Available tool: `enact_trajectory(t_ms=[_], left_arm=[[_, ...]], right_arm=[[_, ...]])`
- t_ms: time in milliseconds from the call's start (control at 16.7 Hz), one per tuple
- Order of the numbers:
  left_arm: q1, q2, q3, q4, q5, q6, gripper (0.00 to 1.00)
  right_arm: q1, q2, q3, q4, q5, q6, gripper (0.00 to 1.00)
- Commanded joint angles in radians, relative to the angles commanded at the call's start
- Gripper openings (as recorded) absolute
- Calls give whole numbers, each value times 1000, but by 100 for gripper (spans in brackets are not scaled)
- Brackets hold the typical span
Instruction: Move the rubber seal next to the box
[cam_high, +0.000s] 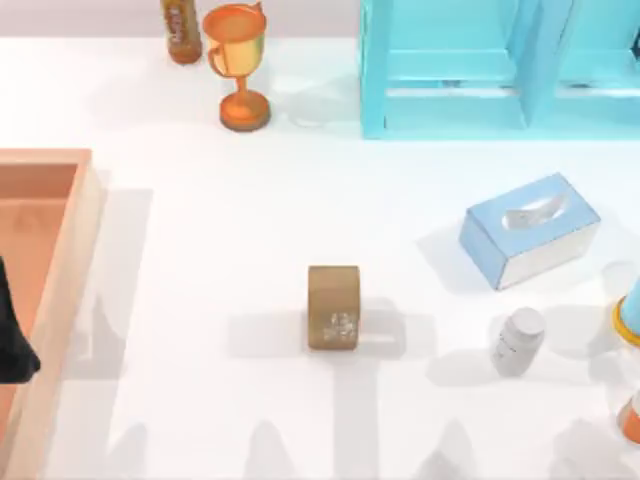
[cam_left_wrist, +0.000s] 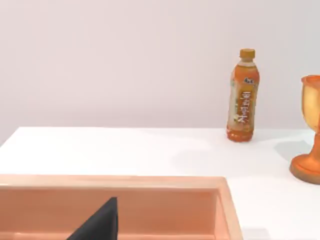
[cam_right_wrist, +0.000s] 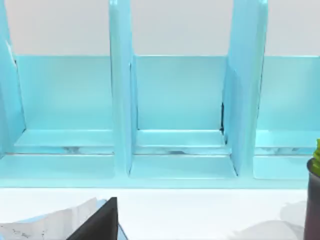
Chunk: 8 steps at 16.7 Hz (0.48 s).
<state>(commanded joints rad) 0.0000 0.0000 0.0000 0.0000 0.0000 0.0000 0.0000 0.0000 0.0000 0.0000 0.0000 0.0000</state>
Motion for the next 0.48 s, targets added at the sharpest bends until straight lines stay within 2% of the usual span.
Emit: enact_trajectory(t_ms=[240,480], left_arm=[[-10,30,26,-18,0,-10,100],[-68,201,178,-125,0,-65,100]], right_arm=[[0,0,0,0,0,0,100],[0,0,0,0,0,0,100]])
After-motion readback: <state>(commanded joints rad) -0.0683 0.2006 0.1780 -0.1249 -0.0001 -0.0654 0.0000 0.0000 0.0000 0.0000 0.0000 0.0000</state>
